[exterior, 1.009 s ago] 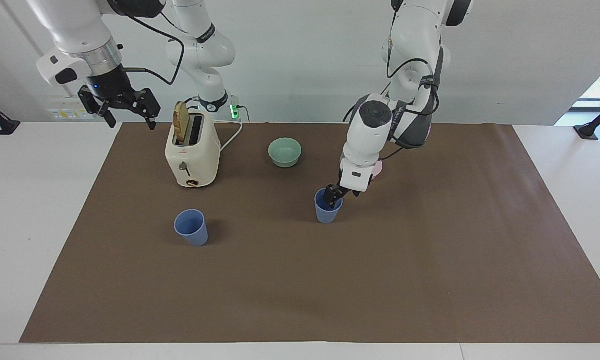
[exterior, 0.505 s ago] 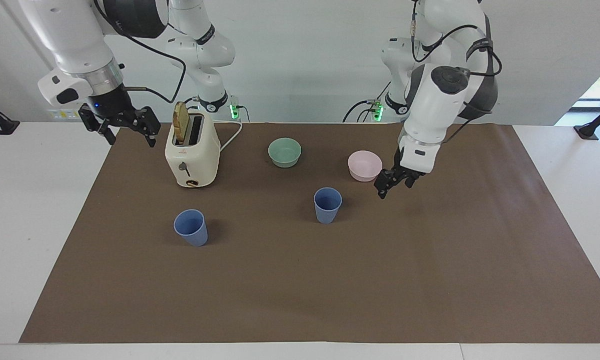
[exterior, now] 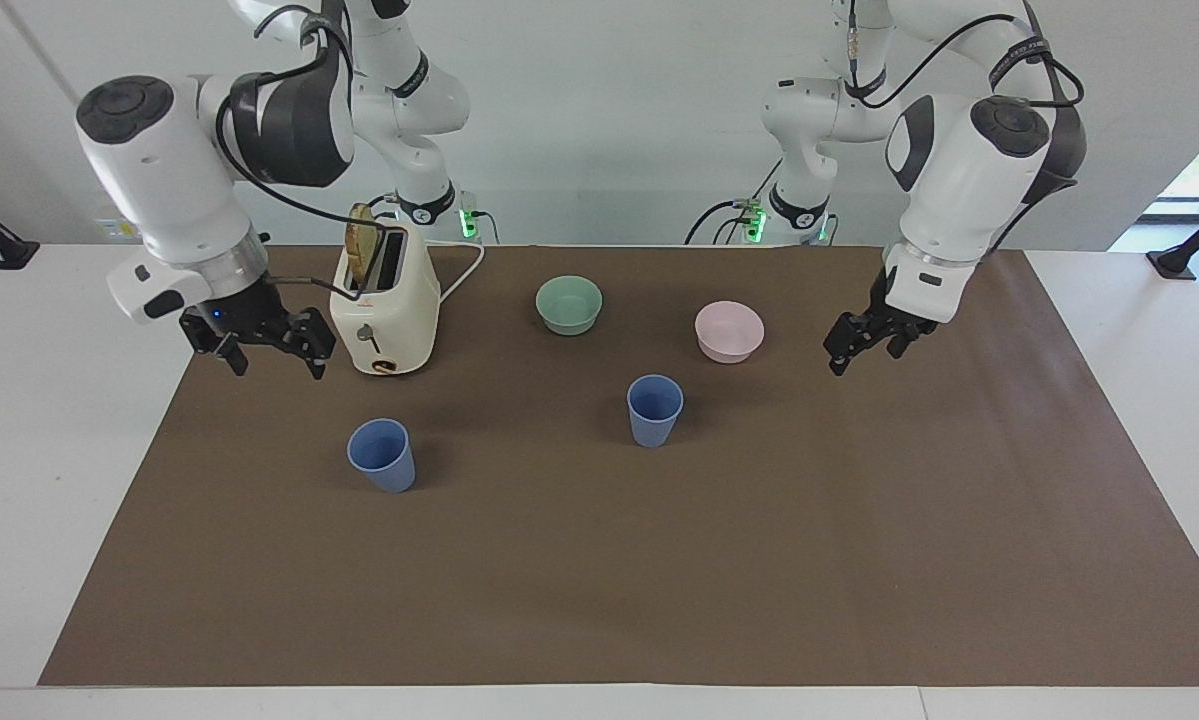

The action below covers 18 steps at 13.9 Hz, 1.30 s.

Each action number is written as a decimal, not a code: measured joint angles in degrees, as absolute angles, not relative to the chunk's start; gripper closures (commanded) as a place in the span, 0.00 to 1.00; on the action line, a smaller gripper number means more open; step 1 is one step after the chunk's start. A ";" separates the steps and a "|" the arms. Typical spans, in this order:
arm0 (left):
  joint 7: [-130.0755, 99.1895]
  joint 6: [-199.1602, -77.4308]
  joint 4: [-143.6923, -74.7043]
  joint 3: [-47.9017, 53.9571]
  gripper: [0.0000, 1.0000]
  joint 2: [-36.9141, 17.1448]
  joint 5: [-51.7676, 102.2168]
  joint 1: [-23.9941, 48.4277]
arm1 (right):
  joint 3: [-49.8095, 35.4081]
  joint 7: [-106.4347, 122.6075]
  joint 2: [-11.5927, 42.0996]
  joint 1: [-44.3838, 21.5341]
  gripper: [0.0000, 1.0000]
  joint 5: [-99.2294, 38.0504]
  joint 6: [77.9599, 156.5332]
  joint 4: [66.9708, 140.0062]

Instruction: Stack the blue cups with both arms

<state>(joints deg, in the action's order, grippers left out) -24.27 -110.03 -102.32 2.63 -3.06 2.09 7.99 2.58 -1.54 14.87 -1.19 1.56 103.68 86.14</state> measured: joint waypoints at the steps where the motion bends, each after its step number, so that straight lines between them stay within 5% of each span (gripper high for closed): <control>1: -22.10 -109.52 -102.33 2.58 0.00 -2.84 2.09 6.90 | 2.50 -1.54 15.98 -1.23 0.01 1.56 105.09 86.65; 8: -2.38 -105.42 -102.03 2.37 0.00 -0.33 2.09 -0.44 | 2.35 -1.54 18.71 -1.98 0.23 1.55 112.97 94.04; 15: 5.64 -92.12 -91.79 2.25 0.00 1.40 2.08 -2.39 | 2.33 -1.54 19.30 -3.34 0.46 1.55 117.24 99.52; 18: 5.69 -87.66 -88.71 2.52 0.00 1.45 2.08 -2.40 | 2.33 -1.54 19.32 -3.34 1.00 1.55 119.07 101.44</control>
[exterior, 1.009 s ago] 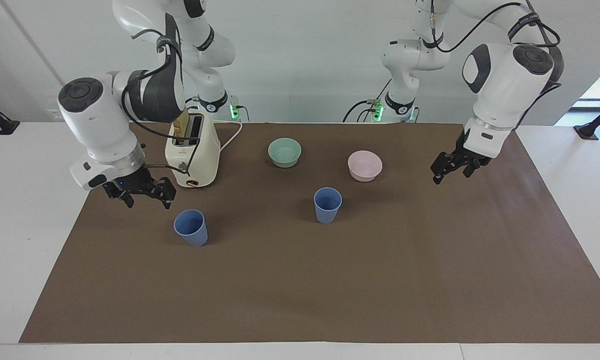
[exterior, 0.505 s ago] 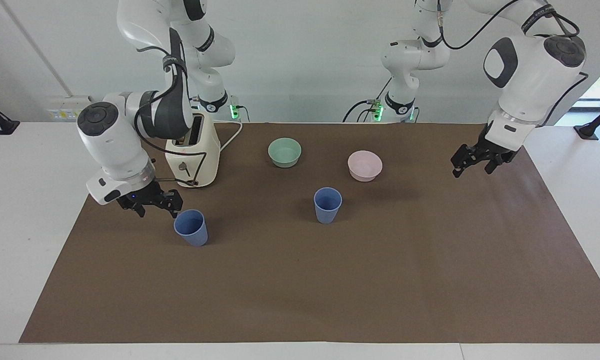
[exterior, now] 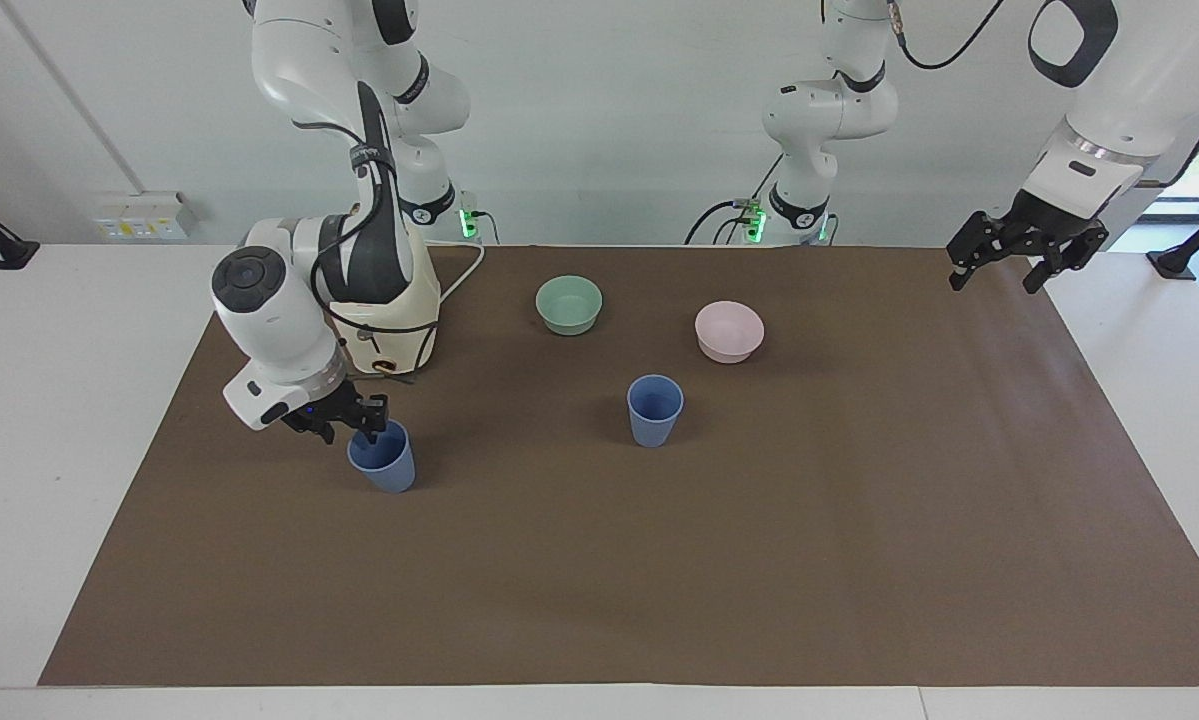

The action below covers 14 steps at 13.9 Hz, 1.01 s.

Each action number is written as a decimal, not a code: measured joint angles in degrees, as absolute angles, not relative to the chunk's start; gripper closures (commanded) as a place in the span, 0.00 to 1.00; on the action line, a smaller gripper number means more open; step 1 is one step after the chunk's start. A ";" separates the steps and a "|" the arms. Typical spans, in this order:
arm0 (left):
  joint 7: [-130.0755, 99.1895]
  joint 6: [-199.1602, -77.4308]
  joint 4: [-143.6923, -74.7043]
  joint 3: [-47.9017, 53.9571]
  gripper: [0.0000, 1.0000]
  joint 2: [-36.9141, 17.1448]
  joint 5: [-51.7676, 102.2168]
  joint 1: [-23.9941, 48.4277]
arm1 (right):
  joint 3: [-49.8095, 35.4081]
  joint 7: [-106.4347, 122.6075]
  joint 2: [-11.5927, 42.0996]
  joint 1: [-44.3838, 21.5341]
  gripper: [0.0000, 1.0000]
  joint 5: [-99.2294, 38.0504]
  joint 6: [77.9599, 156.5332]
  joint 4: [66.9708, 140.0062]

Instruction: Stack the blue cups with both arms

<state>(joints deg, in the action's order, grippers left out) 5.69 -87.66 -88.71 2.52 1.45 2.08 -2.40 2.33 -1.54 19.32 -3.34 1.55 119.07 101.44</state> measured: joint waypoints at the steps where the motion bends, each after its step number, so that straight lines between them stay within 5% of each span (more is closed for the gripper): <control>1: 5.69 -86.79 -88.14 2.98 0.00 1.72 2.08 -2.40 | 2.33 -1.54 19.32 -3.33 1.00 1.55 119.20 101.56; 8: 5.56 -82.12 -88.19 3.98 0.00 3.96 2.08 -2.38 | 1.52 -1.54 16.32 -3.35 1.00 0.97 119.30 100.12; 14: 3.60 -82.11 -88.42 4.43 0.00 3.97 2.08 -2.37 | -4.46 -10.46 9.12 -4.19 1.00 -4.80 110.68 96.99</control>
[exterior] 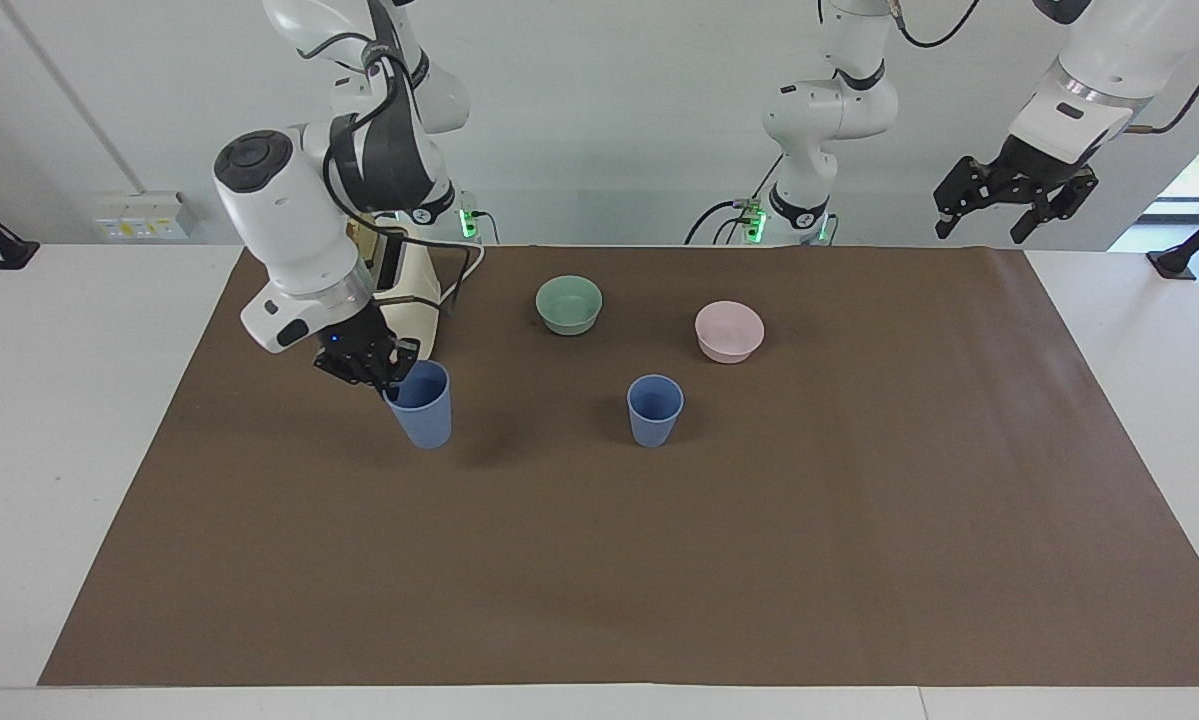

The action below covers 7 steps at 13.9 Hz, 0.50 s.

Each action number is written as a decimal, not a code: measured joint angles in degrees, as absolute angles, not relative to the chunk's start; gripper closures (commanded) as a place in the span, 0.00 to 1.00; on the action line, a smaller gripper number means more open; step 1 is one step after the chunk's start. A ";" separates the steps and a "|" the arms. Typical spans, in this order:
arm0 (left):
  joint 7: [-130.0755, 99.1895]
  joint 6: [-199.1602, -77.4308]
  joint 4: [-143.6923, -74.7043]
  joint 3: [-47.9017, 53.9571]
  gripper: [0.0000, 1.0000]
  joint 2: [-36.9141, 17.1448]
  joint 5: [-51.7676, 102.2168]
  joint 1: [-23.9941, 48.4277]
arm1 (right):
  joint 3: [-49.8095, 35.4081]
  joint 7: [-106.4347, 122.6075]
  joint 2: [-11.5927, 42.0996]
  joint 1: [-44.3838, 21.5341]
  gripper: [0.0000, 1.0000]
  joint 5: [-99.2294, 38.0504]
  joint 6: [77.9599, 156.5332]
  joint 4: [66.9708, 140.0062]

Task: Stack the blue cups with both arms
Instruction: 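Grasp the second blue cup with the right gripper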

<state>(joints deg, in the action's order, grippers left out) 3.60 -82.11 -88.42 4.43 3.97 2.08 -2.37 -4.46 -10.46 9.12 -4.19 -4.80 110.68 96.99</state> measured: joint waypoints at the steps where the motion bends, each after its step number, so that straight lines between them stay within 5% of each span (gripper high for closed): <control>1: 3.38 -82.11 -88.47 4.61 0.00 3.97 2.08 -2.36 | -5.21 -14.08 8.96 -5.61 1.00 -4.96 110.02 96.06; 7: 3.37 -82.12 -88.93 4.67 0.00 4.12 2.08 -2.36 | -5.92 -32.51 9.27 -18.01 1.00 -4.95 110.01 93.13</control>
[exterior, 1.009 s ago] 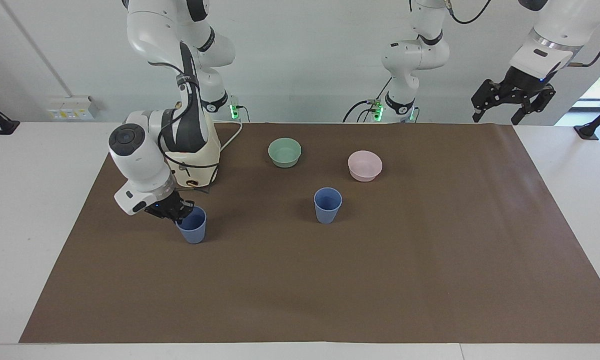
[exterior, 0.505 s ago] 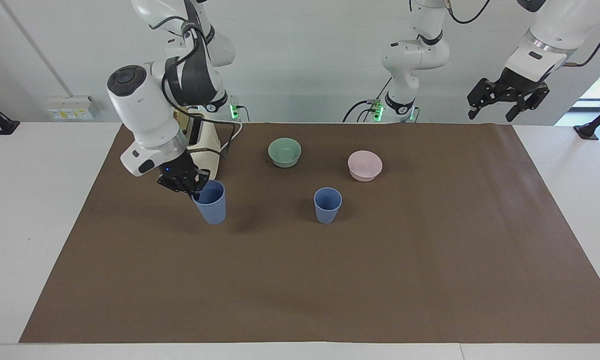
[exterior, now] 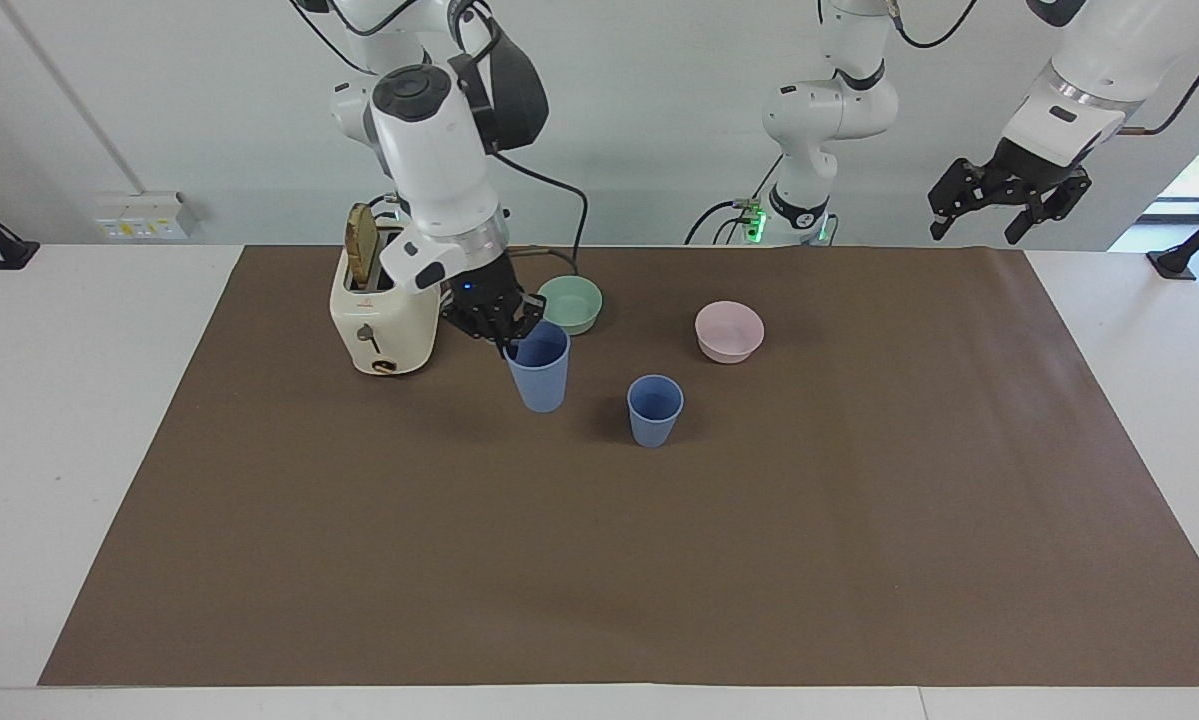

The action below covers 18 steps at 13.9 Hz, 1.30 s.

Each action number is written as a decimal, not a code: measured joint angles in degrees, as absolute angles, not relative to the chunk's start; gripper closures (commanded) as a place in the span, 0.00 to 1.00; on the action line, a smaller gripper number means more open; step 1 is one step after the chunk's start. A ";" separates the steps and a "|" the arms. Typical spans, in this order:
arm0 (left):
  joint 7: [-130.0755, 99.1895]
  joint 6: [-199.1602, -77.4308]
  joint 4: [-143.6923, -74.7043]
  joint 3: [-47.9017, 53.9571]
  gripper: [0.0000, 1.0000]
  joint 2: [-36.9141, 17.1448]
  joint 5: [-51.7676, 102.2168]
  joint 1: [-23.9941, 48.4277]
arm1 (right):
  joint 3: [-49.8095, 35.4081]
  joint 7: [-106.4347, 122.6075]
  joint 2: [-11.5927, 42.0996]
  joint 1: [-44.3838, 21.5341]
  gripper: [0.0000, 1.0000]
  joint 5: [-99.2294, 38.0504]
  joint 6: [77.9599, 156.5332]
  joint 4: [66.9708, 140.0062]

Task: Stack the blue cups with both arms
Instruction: 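Grasp the second blue cup with the right gripper, then carry the cup over the first blue cup and lower it in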

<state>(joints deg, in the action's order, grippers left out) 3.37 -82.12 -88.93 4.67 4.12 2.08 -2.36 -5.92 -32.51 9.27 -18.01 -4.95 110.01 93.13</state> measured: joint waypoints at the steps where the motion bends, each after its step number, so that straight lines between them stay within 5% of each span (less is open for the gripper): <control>1: 3.37 -82.12 -88.96 4.67 0.00 4.12 2.08 -2.36 | -5.93 -34.56 9.76 -19.45 1.00 -4.94 110.03 93.02; 7: 3.38 -82.12 -89.28 4.40 0.00 4.32 2.08 -2.41 | -5.93 -45.18 17.24 -27.68 1.00 -4.83 113.03 89.16; 18: 3.34 -82.12 -89.28 3.60 0.00 4.42 2.08 -2.50 | -5.61 -45.49 20.99 -28.26 1.00 -4.83 116.62 88.33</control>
<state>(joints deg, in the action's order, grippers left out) 3.34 -82.12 -89.28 3.60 4.42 2.08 -2.50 -5.61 -45.49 20.99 -28.26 -4.83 116.62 88.33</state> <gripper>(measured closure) 0.000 0.947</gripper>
